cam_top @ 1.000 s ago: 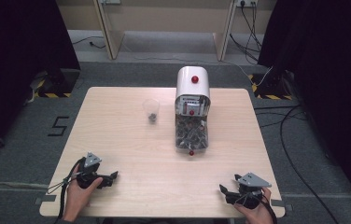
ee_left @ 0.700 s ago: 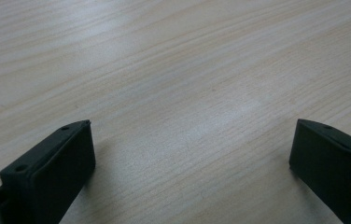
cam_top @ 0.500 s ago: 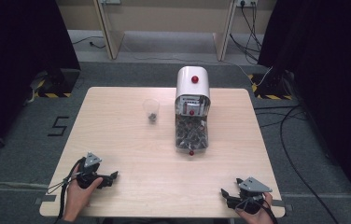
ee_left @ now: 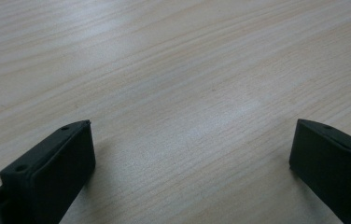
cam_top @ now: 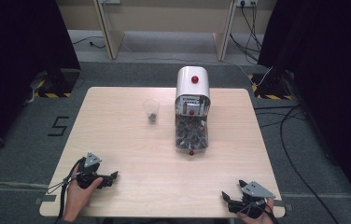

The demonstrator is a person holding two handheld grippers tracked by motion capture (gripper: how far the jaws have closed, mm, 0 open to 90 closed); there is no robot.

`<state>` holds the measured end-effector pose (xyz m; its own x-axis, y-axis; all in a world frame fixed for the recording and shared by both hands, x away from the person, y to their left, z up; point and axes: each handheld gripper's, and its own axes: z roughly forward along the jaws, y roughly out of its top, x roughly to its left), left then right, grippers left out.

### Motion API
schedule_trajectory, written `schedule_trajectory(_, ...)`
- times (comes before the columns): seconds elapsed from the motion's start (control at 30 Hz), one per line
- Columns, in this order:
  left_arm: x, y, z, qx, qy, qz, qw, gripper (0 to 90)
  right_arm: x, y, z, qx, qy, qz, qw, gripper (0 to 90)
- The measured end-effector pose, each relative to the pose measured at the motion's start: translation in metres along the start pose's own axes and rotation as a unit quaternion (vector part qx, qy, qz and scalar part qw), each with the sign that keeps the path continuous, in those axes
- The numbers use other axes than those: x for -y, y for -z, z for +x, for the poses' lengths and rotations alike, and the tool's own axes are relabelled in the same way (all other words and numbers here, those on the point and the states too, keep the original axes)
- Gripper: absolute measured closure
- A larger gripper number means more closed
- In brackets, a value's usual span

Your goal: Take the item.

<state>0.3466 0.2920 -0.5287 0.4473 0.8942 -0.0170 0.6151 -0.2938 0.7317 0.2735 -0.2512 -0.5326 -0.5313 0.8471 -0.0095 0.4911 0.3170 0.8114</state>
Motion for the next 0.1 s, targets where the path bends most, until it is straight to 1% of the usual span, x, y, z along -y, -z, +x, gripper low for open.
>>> schedule_trajectory(0.1,0.0000,0.0000,0.0000,0.000,0.000,0.000,1.0000,0.0,0.0000,-0.0001,0.0000,-0.001,0.000,0.000,1.0000,18.0)
